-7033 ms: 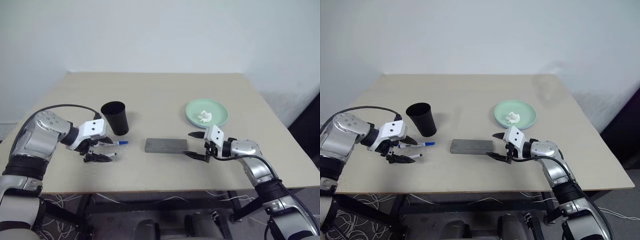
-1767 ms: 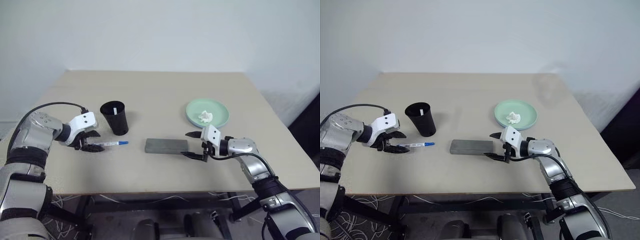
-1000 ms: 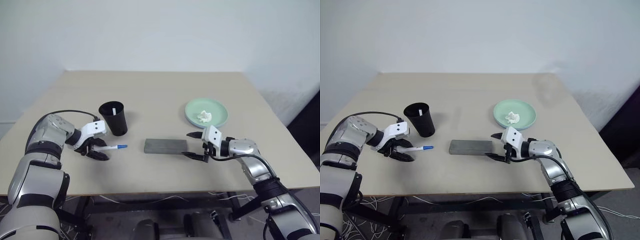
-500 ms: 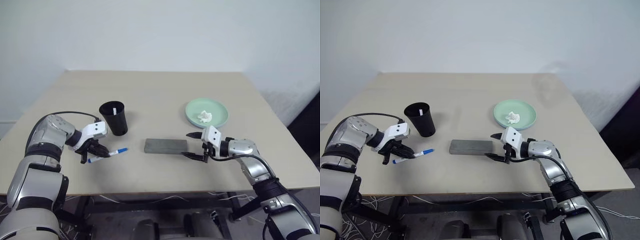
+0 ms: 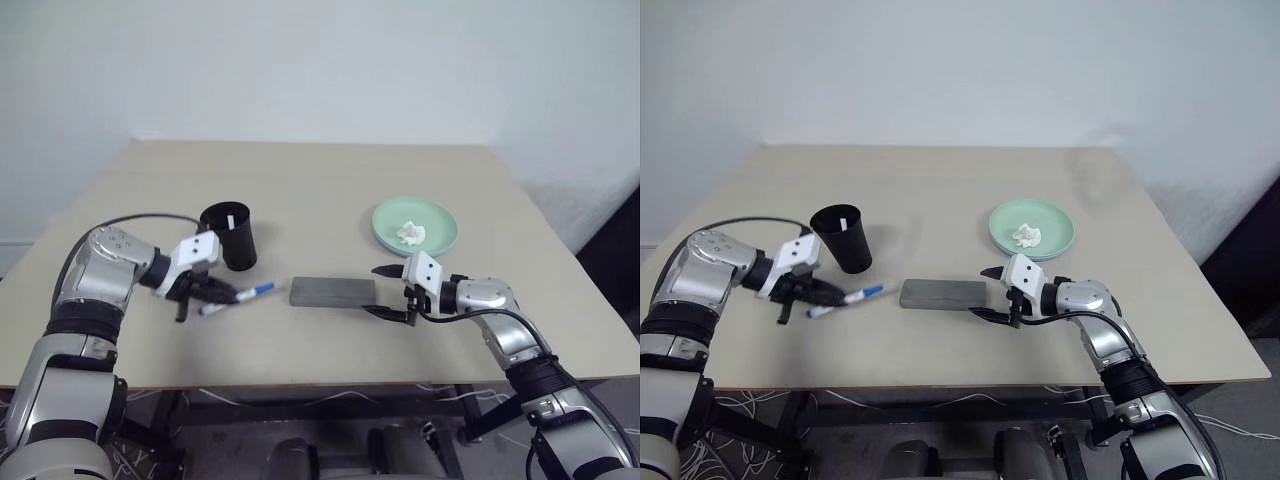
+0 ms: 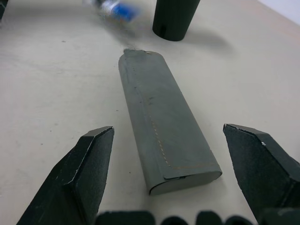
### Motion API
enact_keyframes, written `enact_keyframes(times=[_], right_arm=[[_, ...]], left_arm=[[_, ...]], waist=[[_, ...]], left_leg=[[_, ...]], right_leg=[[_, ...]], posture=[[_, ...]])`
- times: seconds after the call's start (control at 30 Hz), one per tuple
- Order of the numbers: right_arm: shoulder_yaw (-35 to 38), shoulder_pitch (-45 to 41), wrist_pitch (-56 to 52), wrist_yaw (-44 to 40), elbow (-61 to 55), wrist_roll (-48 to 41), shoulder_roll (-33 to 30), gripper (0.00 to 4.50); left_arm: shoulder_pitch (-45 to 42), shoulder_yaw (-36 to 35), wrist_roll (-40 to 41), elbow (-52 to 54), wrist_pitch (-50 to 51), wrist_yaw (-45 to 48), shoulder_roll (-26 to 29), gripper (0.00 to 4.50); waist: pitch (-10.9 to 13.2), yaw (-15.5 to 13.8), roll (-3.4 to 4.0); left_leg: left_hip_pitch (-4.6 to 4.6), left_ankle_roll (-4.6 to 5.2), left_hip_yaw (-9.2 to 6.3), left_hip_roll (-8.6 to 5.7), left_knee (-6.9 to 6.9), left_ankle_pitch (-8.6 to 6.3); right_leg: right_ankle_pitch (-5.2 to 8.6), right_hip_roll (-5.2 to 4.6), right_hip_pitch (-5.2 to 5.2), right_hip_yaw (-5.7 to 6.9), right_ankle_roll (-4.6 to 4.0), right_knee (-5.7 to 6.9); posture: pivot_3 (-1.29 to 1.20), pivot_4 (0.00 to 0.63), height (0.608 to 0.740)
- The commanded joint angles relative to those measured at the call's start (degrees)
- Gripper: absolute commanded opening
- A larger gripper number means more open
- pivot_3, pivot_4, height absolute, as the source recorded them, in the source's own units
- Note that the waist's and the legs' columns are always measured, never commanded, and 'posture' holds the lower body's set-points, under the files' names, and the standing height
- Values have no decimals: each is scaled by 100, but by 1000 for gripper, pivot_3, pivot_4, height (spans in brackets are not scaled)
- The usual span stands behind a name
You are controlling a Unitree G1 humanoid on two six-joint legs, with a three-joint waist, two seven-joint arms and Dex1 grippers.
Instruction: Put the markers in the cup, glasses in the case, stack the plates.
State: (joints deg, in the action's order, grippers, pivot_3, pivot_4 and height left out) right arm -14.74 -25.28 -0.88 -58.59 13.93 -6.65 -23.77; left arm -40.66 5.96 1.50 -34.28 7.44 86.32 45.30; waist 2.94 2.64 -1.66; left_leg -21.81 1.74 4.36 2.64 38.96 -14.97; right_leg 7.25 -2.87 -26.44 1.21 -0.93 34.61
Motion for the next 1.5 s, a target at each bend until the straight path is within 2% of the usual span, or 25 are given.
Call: enact_keyframes(times=[0.03,0.13,0.33,0.6,0.73,1.07,1.5], right_arm=[[62,-92,42,-36,-203,-26,-40,4065],[62,-161,38,-58,-148,-18,-29,4065],[64,-235,55,-34,-119,-1,-9,4065],[151,-402,0,48,-95,-97,103,4065],[377,-551,-572,115,-233,-446,232,4065],[871,-701,-1867,184,-695,-1278,320,4065],[825,-674,-1810,166,-810,-1284,309,4065]], left_arm=[[-15,-565,649,743,534,-535,-216,115],[26,-1109,1186,1178,891,-1268,-666,115],[30,-1789,1389,1259,556,-2926,-1305,115],[-110,-2047,943,273,-1078,-4604,-1517,115],[-126,-2020,934,-217,-1635,-4751,-1532,115],[-157,-1973,939,-906,-2210,-4776,-1509,115],[-234,-1967,868,-1397,-2476,-4886,-1492,115]], waist=[[0,3,0],[0,7,0],[0,30,0],[0,27,0],[-1,27,-2],[-2,1,-3],[-2,1,-3]], left_leg=[[2,1,3,0,1,1],[9,19,5,0,2,11],[21,20,1,0,0,13],[21,19,5,-2,0,13],[19,18,8,-2,0,12],[15,6,8,-2,-3,5],[15,-3,7,-2,-3,0]], right_leg=[[0,0,1,-3,0,2],[0,2,3,-6,0,6],[-1,8,12,-7,1,11],[-2,7,14,-9,2,10],[-2,6,13,-9,2,9],[-3,4,11,-5,3,7],[-3,4,11,-2,3,6]], posture=[[0,0,740],[0,0,740],[0,0,740],[0,0,740],[0,0,740],[0,0,740],[0,0,740]])
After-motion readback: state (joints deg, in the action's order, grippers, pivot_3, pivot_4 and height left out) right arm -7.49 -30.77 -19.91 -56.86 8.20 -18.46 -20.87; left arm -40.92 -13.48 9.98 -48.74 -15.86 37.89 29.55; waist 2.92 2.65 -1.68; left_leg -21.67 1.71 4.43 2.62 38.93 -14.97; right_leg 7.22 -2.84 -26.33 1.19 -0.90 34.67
